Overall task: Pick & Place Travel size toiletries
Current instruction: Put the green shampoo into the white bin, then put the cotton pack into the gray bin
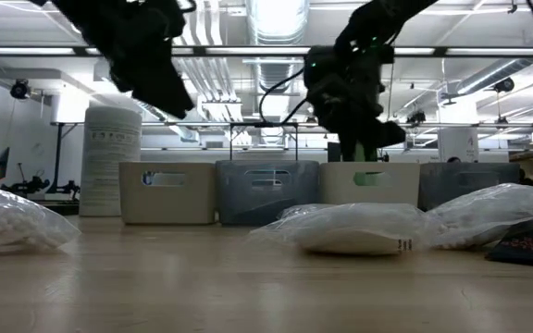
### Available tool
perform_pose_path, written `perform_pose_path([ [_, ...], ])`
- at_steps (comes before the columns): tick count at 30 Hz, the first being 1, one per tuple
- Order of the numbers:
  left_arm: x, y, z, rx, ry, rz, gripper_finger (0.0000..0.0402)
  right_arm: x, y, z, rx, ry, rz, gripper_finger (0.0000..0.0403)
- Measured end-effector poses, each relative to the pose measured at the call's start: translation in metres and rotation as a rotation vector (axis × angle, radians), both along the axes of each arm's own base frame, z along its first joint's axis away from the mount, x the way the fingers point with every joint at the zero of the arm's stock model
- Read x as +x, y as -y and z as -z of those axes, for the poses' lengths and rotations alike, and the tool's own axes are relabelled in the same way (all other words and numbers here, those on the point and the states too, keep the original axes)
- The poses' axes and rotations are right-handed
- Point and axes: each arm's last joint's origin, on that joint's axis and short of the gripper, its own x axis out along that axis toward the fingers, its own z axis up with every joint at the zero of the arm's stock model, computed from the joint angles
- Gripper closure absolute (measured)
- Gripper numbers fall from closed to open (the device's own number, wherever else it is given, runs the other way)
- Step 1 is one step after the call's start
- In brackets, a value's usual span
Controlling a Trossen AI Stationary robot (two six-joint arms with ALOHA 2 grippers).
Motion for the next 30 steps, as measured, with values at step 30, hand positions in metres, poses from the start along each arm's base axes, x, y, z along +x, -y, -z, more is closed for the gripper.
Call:
perform_pose_path([
  [30, -0.042, 0.025, 0.029, -0.333, -0.259, 0.52, 0.0103, -0.008, -0.134, -0.127, -0.578, 0.116, -0.021, 0.0121],
])
